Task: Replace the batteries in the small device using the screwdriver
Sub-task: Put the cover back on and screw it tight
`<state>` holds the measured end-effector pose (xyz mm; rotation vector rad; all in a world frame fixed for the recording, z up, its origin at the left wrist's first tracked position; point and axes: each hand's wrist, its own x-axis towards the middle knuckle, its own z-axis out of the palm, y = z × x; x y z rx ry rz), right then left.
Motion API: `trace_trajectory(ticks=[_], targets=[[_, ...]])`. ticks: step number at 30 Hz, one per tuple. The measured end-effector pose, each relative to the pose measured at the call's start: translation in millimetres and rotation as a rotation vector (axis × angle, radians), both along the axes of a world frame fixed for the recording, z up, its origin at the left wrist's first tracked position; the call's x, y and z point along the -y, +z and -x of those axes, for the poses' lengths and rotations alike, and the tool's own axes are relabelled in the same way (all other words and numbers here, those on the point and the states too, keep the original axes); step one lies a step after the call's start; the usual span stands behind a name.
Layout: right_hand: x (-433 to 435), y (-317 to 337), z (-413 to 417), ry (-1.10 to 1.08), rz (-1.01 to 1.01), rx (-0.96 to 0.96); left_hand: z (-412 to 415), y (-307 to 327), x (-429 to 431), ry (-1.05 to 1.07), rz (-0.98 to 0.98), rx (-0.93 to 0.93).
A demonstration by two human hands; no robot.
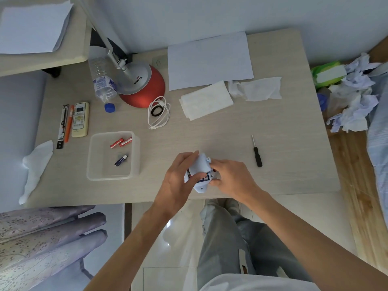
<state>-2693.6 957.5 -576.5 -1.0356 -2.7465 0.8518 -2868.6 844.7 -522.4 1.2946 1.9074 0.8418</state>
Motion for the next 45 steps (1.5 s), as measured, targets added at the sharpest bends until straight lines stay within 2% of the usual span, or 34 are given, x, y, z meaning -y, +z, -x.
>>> trace_trajectory(ticks=[4,11,15,26,34,42,45], targets=[[0,-2,1,-0.023,0.038,0.027,-2,-11,5,0.041,0.032,0.067],[0,1,6,-0.038,0.097,0.002,3,-25,14,0.010,0.034,0.014],[0,-1,7,-0.025,0.126,-0.002,10,-33,20,-0.057,-0.014,-0.081],[-1,-2,7,-0.024,0.225,-0.031,18,-45,26,0.014,-0.040,-0.110],[-1,-5,4,-0.062,0.272,-0.060,21,-50,21,-0.026,-0.024,-0.172],[-2,-4,0,-0.058,0.289,-0.068,23,-57,20,-0.021,0.058,-0.070],[-6,6,2,-0.014,0.431,-0.129,24,-62,24,0.062,0.074,-0.002]])
